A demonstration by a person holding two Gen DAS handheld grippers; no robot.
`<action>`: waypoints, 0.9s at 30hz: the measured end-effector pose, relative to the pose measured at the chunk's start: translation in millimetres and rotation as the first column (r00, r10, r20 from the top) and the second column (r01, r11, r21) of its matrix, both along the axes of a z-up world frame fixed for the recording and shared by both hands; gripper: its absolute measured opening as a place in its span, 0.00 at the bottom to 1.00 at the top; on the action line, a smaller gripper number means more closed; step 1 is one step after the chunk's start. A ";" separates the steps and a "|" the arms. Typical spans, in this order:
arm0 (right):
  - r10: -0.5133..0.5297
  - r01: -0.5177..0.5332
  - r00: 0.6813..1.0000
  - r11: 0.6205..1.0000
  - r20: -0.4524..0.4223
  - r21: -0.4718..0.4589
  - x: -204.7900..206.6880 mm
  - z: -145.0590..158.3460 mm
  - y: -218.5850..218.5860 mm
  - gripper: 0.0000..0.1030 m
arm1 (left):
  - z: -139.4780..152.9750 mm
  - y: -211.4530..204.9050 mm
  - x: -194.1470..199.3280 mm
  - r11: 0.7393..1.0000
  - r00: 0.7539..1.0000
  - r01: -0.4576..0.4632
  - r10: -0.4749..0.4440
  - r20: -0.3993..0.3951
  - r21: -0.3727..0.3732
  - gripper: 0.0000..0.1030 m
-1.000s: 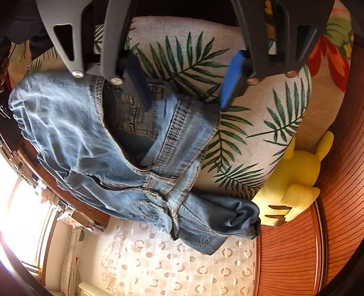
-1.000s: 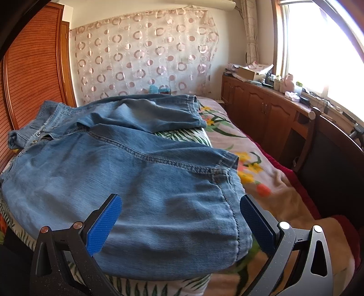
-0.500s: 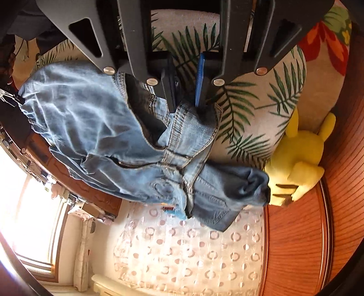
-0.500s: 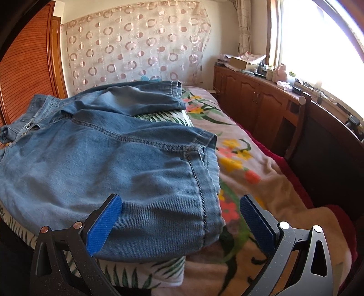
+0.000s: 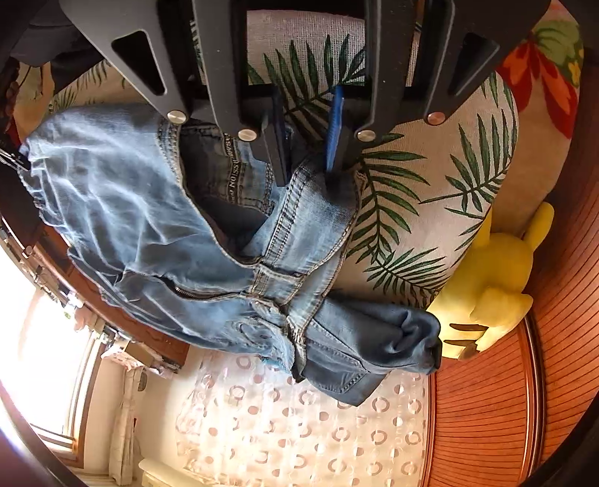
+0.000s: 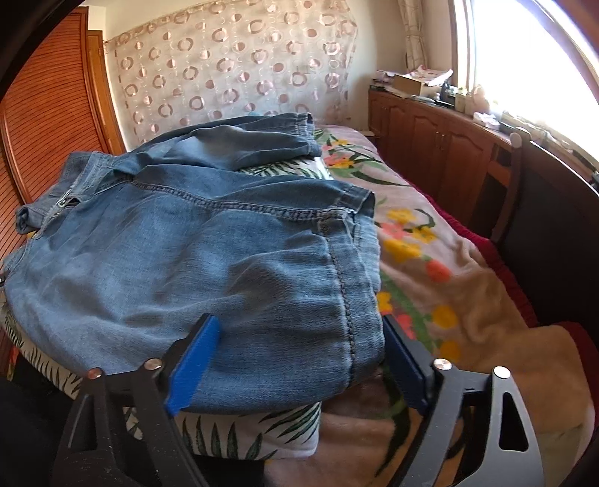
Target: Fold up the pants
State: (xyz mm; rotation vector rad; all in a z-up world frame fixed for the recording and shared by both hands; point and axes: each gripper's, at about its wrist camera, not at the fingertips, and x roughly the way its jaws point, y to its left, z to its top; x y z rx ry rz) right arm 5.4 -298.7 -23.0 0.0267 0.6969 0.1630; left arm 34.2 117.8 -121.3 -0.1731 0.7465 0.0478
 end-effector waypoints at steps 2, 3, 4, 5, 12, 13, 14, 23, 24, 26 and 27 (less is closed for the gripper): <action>0.009 -0.009 1.000 1.000 0.002 -0.009 -2.2 2.3 1.1 0.71 | -3.5 0.4 2.0 1.000 1.000 -0.006 0.006 -0.012 -0.002 0.24; 0.016 -0.016 1.000 1.000 0.001 -0.012 -3.6 3.6 1.1 0.68 | -4.3 0.6 1.9 1.000 1.000 -0.008 0.008 -0.010 -0.004 0.24; 0.018 -0.018 1.000 1.000 0.002 -0.017 -2.4 4.3 1.3 0.63 | -4.6 0.6 1.6 1.000 1.000 -0.009 0.009 -0.006 -0.005 0.24; 0.023 -0.023 1.000 0.999 0.006 -0.026 -4.7 6.0 0.8 0.55 | -4.6 0.7 1.3 1.000 1.000 -0.010 0.010 -0.004 -0.005 0.24; 0.059 -0.058 0.998 0.996 0.008 -0.069 -8.2 7.8 -0.8 0.30 | 10.1 1.8 -8.8 0.999 0.998 0.019 -0.017 0.059 -0.032 0.16; 0.059 -0.058 0.998 0.996 0.012 -0.071 -8.3 10.4 -1.2 0.27 | 13.7 1.5 -9.9 0.999 0.997 0.022 -0.019 0.072 -0.035 0.16; 0.061 -0.060 0.998 0.995 0.021 -0.074 -10.4 12.7 -3.5 0.26 | 19.5 0.3 -12.0 0.999 0.996 0.025 -0.022 0.088 -0.036 0.15; 0.070 -0.060 0.989 0.995 0.133 -0.075 -23.9 44.6 -13.7 0.14 | 68.8 -11.7 -6.6 0.998 0.977 0.066 -0.062 0.203 -0.013 0.14; 0.067 -0.055 0.986 0.996 0.156 -0.076 -25.6 50.9 -15.6 0.14 | 74.8 -12.0 -3.5 0.997 0.974 0.070 -0.065 0.216 -0.016 0.14; 0.061 -0.050 0.980 0.997 0.189 -0.061 -23.2 62.3 -21.5 0.09 | 84.9 -12.3 3.6 0.997 0.969 0.074 -0.068 0.236 -0.017 0.14; 0.062 -0.051 0.977 0.997 0.202 -0.060 -23.7 64.2 -19.3 0.08 | 88.3 -11.9 7.4 0.997 0.968 0.075 -0.069 0.242 -0.014 0.14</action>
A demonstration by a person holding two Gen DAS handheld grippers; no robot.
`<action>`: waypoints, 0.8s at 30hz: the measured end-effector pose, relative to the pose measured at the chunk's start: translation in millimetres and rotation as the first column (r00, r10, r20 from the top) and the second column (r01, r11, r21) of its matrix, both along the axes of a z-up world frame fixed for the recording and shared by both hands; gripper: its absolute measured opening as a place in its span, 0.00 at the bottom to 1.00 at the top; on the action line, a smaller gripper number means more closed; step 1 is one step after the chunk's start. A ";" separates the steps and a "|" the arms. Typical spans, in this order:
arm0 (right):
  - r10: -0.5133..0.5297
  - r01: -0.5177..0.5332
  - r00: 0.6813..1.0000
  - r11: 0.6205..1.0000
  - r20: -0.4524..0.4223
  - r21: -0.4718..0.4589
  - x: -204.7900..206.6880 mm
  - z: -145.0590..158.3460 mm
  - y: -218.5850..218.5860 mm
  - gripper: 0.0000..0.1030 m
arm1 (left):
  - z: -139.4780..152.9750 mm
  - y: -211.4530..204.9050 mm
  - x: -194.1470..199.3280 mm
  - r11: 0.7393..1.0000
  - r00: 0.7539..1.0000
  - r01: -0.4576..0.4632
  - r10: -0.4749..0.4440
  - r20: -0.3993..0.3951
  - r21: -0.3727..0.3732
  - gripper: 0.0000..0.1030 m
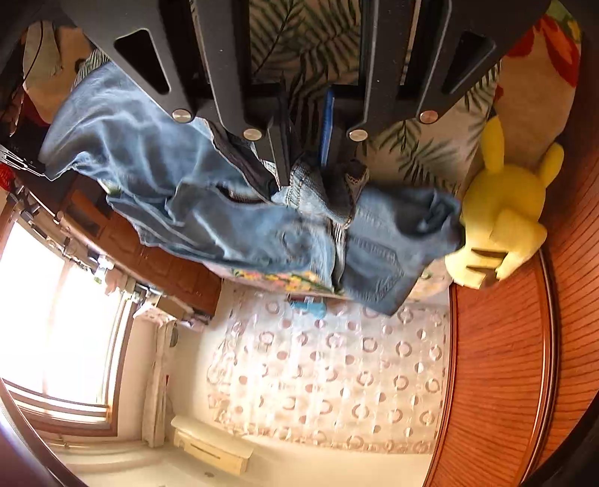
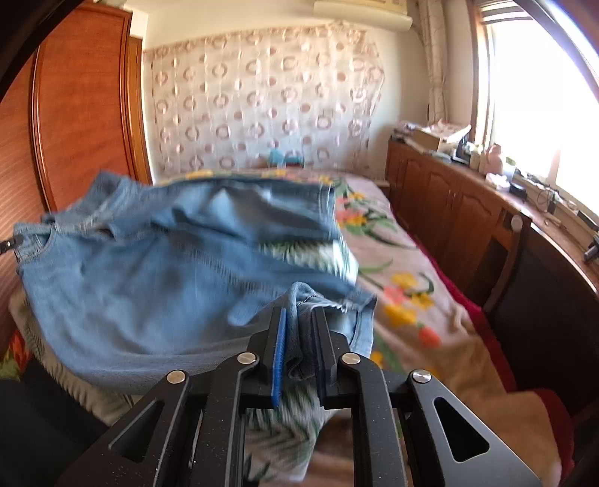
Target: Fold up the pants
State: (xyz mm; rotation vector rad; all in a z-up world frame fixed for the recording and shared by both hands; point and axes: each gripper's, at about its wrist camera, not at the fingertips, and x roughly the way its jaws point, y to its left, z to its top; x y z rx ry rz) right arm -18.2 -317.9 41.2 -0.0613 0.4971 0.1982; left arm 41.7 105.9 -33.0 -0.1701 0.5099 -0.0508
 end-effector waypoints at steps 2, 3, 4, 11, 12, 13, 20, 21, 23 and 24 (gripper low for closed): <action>0.002 -0.002 1.000 1.000 0.021 -0.001 3.7 4.5 -1.2 0.06 | 6.2 -2.2 6.4 1.000 1.000 0.006 -0.006 0.013 0.009 0.14; 0.003 -0.003 1.000 1.000 0.029 -0.001 8.0 6.8 -1.7 0.05 | 10.3 -3.7 10.8 1.000 1.000 0.011 -0.012 0.020 0.018 0.14; 0.007 -0.007 0.999 1.000 0.034 -0.001 11.8 8.9 -1.9 0.05 | 13.3 -4.9 15.7 1.000 1.000 0.016 -0.017 0.024 0.026 0.13; 0.024 -0.018 0.996 0.997 0.091 -0.070 46.5 22.2 9.7 0.04 | 24.8 -7.8 53.4 0.998 0.999 0.029 -0.032 0.044 0.059 0.13; 0.024 -0.017 0.995 0.997 0.093 -0.075 57.2 13.8 18.7 0.04 | 23.9 -8.2 57.4 0.998 0.999 0.029 -0.032 0.041 0.063 0.12; 0.025 -0.018 0.995 0.997 0.094 -0.077 59.3 11.4 22.2 0.04 | 22.7 -7.9 61.6 0.997 0.999 0.028 -0.031 0.039 0.065 0.12; 0.028 -0.020 0.996 0.995 0.084 -0.096 90.3 4.5 33.8 0.04 | 23.9 -1.7 81.5 0.998 0.999 0.015 -0.016 0.028 0.058 0.12; 0.028 -0.020 0.996 0.995 0.086 -0.096 92.0 5.3 33.6 0.04 | 25.9 -0.4 85.3 0.998 1.000 0.011 -0.013 0.028 0.059 0.12; 0.025 -0.017 0.995 0.996 0.092 -0.091 97.3 6.7 33.5 0.04 | 28.4 0.3 91.0 0.998 1.000 0.004 -0.006 0.029 0.058 0.12; 0.022 -0.013 0.995 0.996 0.097 -0.090 100.3 12.5 31.1 0.04 | 29.9 1.8 95.9 0.998 1.000 -0.001 -0.001 0.029 0.055 0.12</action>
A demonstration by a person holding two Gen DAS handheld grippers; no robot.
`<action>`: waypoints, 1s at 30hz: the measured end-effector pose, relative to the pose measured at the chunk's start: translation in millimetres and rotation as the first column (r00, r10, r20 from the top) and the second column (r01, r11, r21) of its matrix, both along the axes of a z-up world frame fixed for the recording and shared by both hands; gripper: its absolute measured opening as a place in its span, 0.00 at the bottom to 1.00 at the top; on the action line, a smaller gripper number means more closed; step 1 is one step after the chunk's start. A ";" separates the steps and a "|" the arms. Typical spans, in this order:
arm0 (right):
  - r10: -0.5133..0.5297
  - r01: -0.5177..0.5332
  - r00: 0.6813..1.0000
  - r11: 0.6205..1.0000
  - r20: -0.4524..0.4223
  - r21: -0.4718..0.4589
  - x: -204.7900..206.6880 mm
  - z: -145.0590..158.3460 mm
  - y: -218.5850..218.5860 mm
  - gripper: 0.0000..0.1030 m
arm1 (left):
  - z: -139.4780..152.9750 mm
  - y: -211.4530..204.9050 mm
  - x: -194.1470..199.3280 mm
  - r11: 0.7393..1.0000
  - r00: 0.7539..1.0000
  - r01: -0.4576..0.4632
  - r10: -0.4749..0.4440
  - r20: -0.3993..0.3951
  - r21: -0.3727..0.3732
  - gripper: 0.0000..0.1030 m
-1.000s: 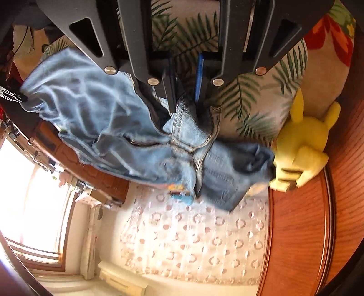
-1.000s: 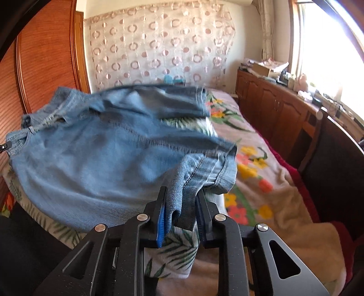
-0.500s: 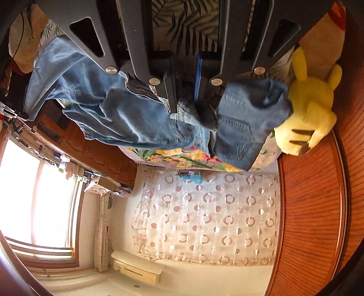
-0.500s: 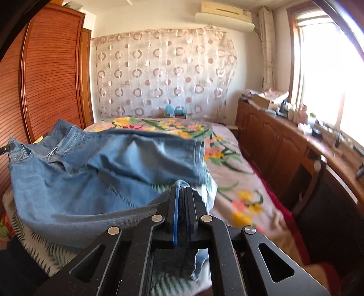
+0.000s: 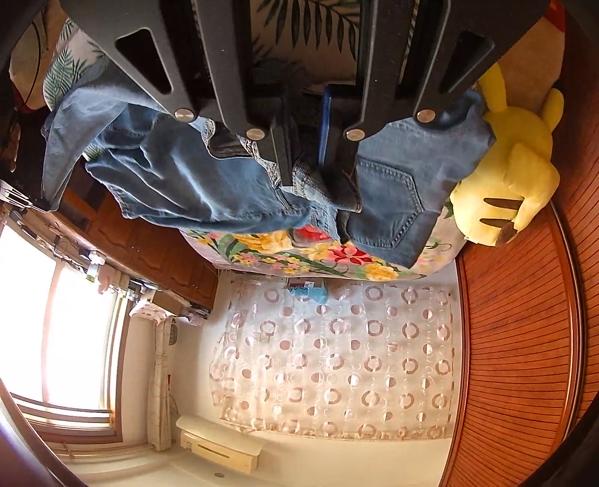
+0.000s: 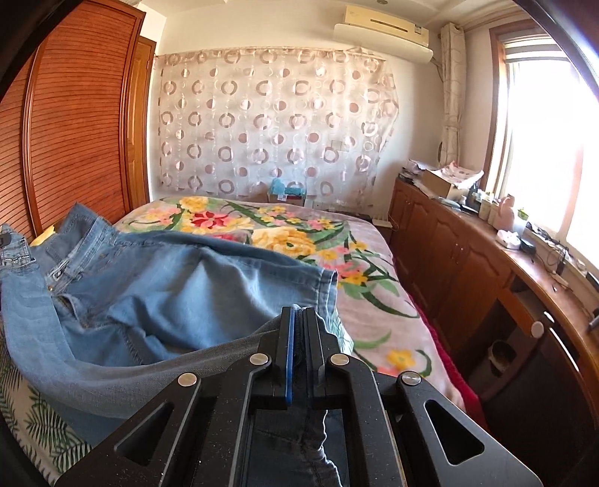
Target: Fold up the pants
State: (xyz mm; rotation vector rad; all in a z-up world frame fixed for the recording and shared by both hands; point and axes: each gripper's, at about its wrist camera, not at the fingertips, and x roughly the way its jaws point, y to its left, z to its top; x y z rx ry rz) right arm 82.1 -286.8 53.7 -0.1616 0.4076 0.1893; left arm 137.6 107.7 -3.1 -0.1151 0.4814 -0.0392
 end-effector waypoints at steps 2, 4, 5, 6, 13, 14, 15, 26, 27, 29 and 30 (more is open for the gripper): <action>-0.008 0.008 1.000 1.000 0.019 0.005 3.7 9.0 0.2 0.04 | 2.3 1.7 9.7 1.000 1.000 -0.004 0.004 0.000 -0.002 0.12; -0.015 0.015 0.999 1.000 0.043 0.008 4.3 14.4 -3.1 0.04 | 4.6 3.5 20.9 1.000 1.000 -0.007 0.007 0.002 0.002 0.12; -0.020 0.019 0.998 1.000 0.057 0.008 6.5 16.6 -3.2 0.04 | 5.8 4.2 27.2 1.000 1.000 -0.008 0.008 0.003 0.003 0.12; -0.024 0.023 0.997 1.000 0.071 0.008 7.5 19.1 -3.9 0.04 | 7.1 4.5 34.6 1.000 1.000 -0.009 0.009 0.005 0.002 0.12; -0.046 0.046 0.991 0.999 0.124 -0.001 28.7 20.4 1.9 0.04 | 12.9 5.9 74.9 1.000 1.000 -0.010 0.010 0.013 0.006 0.12; -0.045 0.046 0.991 0.999 0.125 -0.005 31.3 17.9 5.7 0.04 | 14.5 6.1 80.6 1.000 1.000 -0.010 0.010 0.016 0.004 0.12; -0.045 0.047 0.991 0.999 0.125 -0.008 34.0 15.0 7.8 0.04 | 16.8 6.5 87.9 1.000 1.000 -0.009 0.009 0.018 0.003 0.12; -0.076 0.084 0.985 0.995 0.153 -0.052 79.1 19.6 23.3 0.04 | 23.6 16.4 147.8 0.999 0.999 -0.043 0.043 0.027 -0.004 0.12; -0.081 0.091 0.985 0.994 0.154 -0.054 82.0 18.9 23.4 0.04 | 20.1 19.3 153.5 0.999 0.999 -0.049 0.049 0.019 -0.008 0.12; -0.089 0.098 0.986 0.994 0.143 -0.057 93.3 14.2 26.7 0.04 | 10.0 24.2 166.6 0.998 0.998 -0.056 0.056 -0.007 -0.017 0.12; -0.091 0.100 0.987 0.993 0.130 -0.063 100.4 9.2 29.0 0.04 | 5.5 25.4 172.7 0.998 0.998 -0.056 0.055 -0.021 -0.021 0.12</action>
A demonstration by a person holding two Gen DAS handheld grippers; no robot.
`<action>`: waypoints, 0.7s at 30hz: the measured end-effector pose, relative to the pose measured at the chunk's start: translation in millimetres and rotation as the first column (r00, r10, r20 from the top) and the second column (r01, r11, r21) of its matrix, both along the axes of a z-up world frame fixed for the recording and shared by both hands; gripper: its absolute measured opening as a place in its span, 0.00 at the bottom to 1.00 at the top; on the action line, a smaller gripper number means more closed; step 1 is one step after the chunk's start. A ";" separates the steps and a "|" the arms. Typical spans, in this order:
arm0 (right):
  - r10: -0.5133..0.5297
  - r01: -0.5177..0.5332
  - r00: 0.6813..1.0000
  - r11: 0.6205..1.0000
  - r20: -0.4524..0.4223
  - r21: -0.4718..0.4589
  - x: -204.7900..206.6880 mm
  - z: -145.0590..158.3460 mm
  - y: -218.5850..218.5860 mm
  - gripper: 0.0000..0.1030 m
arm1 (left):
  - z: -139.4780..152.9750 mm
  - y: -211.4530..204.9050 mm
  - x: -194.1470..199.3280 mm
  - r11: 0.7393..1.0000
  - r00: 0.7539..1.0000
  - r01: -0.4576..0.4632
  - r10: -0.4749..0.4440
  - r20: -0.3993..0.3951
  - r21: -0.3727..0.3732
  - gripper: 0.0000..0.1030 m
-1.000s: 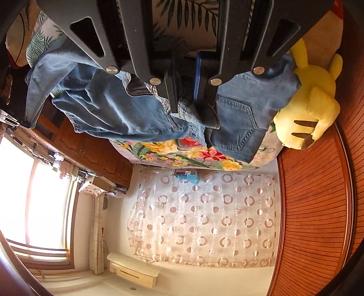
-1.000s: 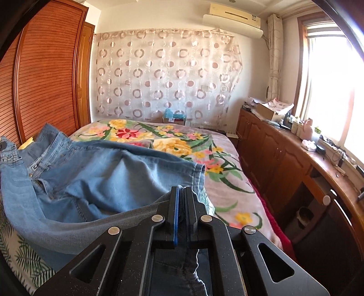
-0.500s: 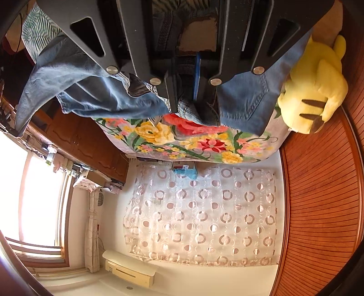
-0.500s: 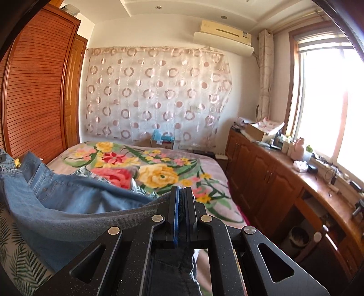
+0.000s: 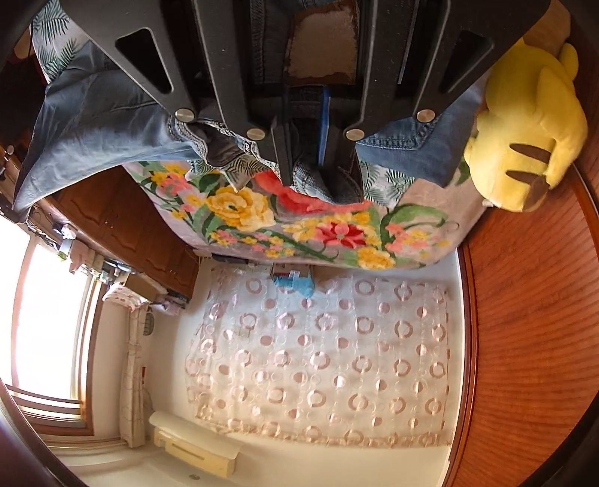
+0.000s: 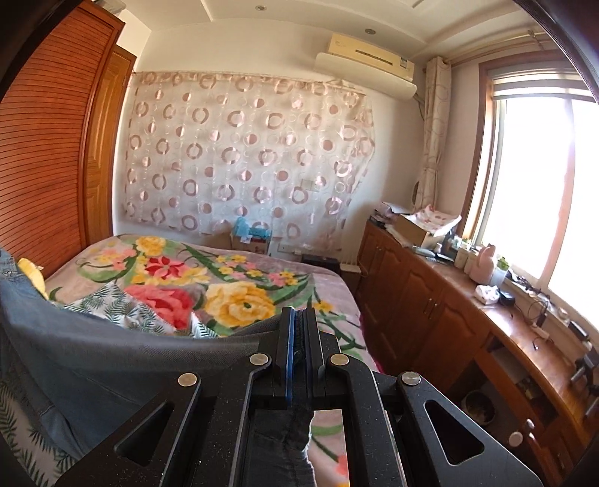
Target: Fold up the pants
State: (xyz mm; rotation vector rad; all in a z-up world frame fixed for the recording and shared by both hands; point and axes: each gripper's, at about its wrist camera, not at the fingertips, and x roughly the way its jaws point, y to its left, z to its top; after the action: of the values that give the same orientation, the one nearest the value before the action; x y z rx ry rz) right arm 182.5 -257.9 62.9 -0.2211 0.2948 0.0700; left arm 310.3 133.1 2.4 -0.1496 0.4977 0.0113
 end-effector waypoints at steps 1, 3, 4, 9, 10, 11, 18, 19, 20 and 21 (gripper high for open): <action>-0.003 0.003 1.000 1.000 -0.012 -0.010 8.2 -3.4 3.2 0.04 | -6.1 0.7 5.6 1.000 1.000 0.001 -0.001 -0.015 0.000 0.12; -0.009 0.007 0.999 0.999 -0.049 -0.032 27.7 -16.6 12.9 0.04 | -14.8 -2.6 14.3 1.000 0.999 0.002 -0.002 -0.037 0.009 0.12; -0.009 0.006 0.998 0.999 -0.065 -0.036 35.4 -22.4 16.2 0.04 | -19.6 -3.9 16.2 1.000 0.999 0.002 -0.001 -0.047 0.018 0.12; -0.003 -0.005 0.987 0.999 -0.158 -0.053 64.0 -65.1 34.6 0.04 | -35.5 -5.5 16.2 0.999 0.996 0.006 -0.003 -0.089 0.037 0.12; -0.002 -0.007 0.986 0.999 -0.169 -0.049 66.3 -70.1 36.6 0.04 | -36.7 -5.9 14.8 0.999 0.996 0.010 -0.006 -0.092 0.042 0.12; 0.002 -0.010 0.983 0.999 -0.181 -0.044 68.4 -75.6 38.8 0.04 | -37.5 -6.6 13.0 0.999 0.995 0.012 -0.008 -0.095 0.048 0.12; 0.022 -0.028 0.977 0.999 -0.212 -0.026 71.9 -83.6 46.4 0.04 | -31.0 -9.8 -0.6 0.995 0.996 0.025 -0.017 -0.089 0.096 0.41; 0.022 -0.028 0.977 0.999 -0.211 -0.029 72.1 -80.3 44.9 0.04 | -29.4 -8.8 -2.6 0.995 0.997 0.032 -0.025 -0.078 0.095 0.45; 0.021 -0.028 0.978 0.999 -0.210 -0.032 72.5 -78.7 45.3 0.04 | -27.7 -9.6 -5.4 0.995 0.997 0.043 -0.037 -0.072 0.094 0.46; 0.021 -0.029 0.978 0.999 -0.209 -0.035 78.1 -74.0 41.9 0.04 | -26.9 -10.4 -8.0 0.994 0.996 0.053 -0.045 -0.075 0.098 0.49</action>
State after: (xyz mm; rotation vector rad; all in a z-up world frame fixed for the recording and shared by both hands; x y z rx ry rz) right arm 260.6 -216.0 -11.1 -0.2553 0.5029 0.1131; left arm 302.3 122.7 -24.5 -0.0391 0.5719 -0.0064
